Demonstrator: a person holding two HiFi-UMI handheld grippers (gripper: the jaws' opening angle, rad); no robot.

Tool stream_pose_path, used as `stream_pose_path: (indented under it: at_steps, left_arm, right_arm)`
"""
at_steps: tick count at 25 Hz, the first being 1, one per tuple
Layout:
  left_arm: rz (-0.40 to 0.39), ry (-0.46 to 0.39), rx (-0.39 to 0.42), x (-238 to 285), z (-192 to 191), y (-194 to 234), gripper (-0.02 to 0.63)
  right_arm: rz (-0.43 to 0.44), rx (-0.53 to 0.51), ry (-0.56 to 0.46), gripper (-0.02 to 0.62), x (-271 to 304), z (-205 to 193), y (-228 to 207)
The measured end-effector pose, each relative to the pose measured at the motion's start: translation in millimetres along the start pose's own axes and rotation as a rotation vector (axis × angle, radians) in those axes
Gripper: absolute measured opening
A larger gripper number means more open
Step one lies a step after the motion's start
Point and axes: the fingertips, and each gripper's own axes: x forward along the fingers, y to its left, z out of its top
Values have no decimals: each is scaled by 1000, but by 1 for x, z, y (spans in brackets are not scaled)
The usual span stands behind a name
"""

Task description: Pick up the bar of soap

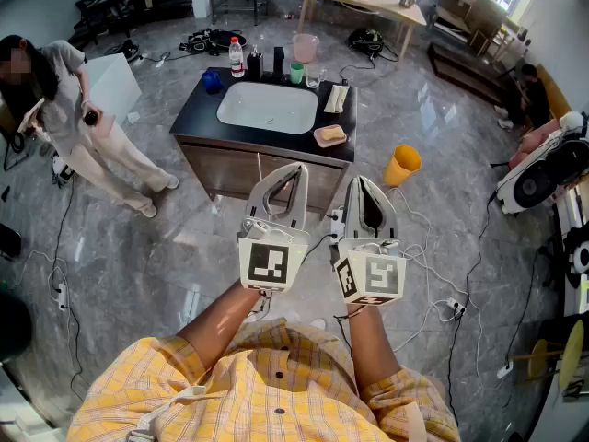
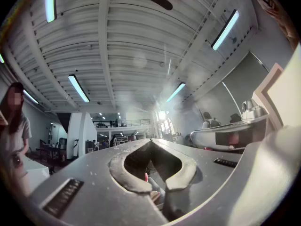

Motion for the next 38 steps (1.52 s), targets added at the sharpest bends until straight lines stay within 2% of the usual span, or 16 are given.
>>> stream_pose_path:
  at_steps: [5,9,17,26,29,32,38]
  left_arm:
    - [-11,63,-8,-6,-10,8,11]
    - [-7,-6,-14,-5,-4,17,11]
    - [-51,-5,-13,-11,-10,37,11]
    - [-121,4,-39,-12,-38,60,11]
    - [-123,16,-74,9,-51,66,11]
    - [-126,7,-64,43,-59,64,11]
    - [-129,18,-66,127,-85,46,11]
  right_arm:
    - [-3,0,3,18,4,-3,8]
    - [-12,-8,8,20,7,-4,15]
    - [-47,5,19,18,15,-10,34]
    - [-141,5,50,18,28,-34,52]
    - [-149,-1,55,19,47,-40,43]
    - [-142,-8,48,20,73,-45,22]
    - [-123,17,32,18,129,-63,-51]
